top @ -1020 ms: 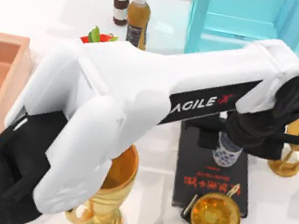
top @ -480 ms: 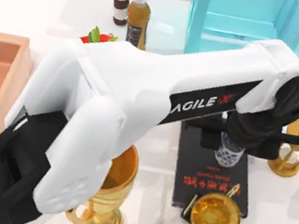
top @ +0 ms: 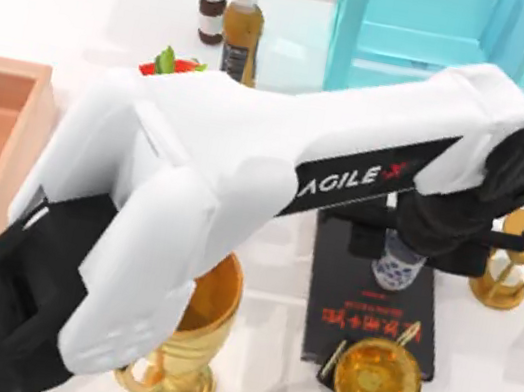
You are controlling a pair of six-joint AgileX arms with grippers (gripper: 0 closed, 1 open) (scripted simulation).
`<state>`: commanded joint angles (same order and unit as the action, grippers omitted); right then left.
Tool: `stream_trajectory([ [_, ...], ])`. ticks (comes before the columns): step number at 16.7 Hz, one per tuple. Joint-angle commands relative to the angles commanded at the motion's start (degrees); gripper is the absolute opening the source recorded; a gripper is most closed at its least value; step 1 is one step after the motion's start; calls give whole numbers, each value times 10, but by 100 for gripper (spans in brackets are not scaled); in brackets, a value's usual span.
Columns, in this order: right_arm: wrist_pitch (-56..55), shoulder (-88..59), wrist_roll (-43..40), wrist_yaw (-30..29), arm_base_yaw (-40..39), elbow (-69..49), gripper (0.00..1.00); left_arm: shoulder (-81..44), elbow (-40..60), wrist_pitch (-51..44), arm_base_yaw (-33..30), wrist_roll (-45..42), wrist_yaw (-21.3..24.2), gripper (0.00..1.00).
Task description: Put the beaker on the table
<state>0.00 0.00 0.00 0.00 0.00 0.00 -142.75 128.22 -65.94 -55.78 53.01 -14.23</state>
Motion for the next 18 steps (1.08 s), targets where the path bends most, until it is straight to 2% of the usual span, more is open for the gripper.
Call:
stream_trajectory([
  [5, 0, 0, 0, 0, 0, 0, 100, -4, 74, -67, 4, 1, -21, 0],
  [9, 0, 0, 0, 0, 0, 0, 100, -14, 126, -101, 0, -2, 1, 0],
  [15, 0, 0, 0, 0, 0, 0, 100, -15, 129, -104, 1, -5, 7, 0],
  [18, 0, 0, 0, 0, 0, 0, 100, 22, 91, -83, 10, -26, 12, 0],
])
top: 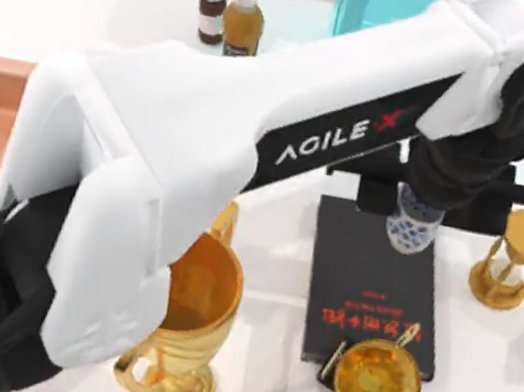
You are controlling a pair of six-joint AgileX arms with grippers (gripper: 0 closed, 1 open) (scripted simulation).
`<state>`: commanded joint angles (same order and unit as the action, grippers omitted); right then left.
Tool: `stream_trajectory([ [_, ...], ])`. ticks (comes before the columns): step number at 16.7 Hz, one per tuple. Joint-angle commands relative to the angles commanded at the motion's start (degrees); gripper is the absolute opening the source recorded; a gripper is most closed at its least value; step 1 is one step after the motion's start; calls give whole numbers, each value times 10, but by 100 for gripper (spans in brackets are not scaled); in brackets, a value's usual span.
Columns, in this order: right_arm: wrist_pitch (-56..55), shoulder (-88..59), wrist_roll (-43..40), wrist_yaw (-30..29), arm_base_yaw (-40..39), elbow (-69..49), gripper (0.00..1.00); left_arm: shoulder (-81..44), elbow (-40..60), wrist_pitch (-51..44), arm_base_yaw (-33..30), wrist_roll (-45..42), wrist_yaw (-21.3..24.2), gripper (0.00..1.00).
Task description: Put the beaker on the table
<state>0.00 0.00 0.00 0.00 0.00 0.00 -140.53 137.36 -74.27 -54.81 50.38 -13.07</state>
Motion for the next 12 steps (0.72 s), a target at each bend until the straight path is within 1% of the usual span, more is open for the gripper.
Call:
stream_trajectory([
  [4, 0, 0, 0, 0, 0, 0, 100, 67, -106, 23, 32, -18, 1, 0],
  [8, 0, 0, 0, 0, 0, 0, 100, 130, -186, 57, 53, -40, 5, 0],
  [12, 0, 0, 0, 0, 0, 0, 100, 199, -295, 81, 85, -58, 11, 0],
])
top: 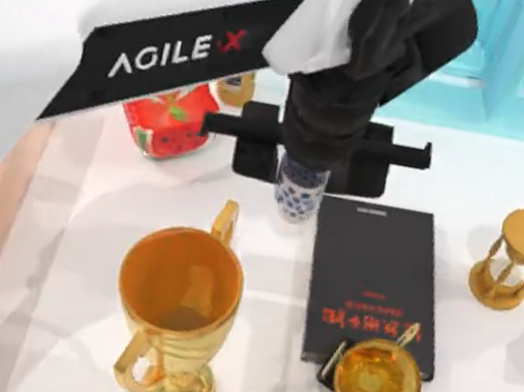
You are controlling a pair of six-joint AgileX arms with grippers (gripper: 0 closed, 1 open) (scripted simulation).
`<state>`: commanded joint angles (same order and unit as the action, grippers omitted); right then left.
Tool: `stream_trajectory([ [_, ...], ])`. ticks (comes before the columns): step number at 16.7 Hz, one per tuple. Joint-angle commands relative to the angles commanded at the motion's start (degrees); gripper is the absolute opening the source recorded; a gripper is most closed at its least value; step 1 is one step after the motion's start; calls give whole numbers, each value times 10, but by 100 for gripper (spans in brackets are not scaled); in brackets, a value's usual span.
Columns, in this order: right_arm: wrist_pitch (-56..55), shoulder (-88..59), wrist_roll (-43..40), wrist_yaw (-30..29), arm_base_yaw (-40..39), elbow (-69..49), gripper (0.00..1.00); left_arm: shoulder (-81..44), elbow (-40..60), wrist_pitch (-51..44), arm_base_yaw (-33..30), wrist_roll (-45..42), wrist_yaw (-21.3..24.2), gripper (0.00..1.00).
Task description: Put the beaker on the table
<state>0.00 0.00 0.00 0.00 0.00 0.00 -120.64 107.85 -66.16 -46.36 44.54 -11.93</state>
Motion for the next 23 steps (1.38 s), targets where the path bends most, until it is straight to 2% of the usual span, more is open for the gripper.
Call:
stream_trajectory([
  [8, 0, 0, 0, 0, 0, 0, 100, 25, -30, 16, 4, -20, 0, 0],
  [18, 0, 0, 0, 0, 0, 0, 100, -3, -110, 135, 20, -32, 4, 0],
  [23, 0, 0, 0, 0, 0, 0, 100, -8, -119, 145, 21, -34, 4, 0],
])
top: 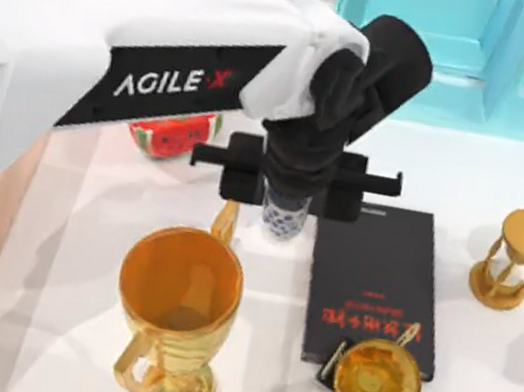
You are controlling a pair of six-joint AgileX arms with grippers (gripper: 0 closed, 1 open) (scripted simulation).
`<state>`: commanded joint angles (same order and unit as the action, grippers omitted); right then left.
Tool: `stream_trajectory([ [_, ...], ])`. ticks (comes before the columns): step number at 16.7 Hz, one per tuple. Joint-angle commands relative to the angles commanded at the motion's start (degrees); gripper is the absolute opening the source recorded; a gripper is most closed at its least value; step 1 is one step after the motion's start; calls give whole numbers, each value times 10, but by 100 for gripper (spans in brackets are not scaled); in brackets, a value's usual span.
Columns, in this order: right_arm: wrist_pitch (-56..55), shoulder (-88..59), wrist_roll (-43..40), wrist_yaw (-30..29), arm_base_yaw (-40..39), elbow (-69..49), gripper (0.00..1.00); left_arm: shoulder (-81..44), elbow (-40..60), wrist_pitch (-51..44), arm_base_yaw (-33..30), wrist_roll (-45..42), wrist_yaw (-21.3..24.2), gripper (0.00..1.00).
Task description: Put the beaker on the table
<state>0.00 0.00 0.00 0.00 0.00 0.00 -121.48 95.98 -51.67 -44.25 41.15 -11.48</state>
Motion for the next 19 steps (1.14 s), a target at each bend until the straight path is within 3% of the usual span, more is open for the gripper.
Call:
stream_trajectory([
  [13, 0, 0, 0, 0, 0, 0, 100, 0, 0, 0, 0, 0, 0, 98],
  [19, 0, 0, 0, 0, 0, 0, 100, 0, 0, 0, 0, 0, 0, 100],
])
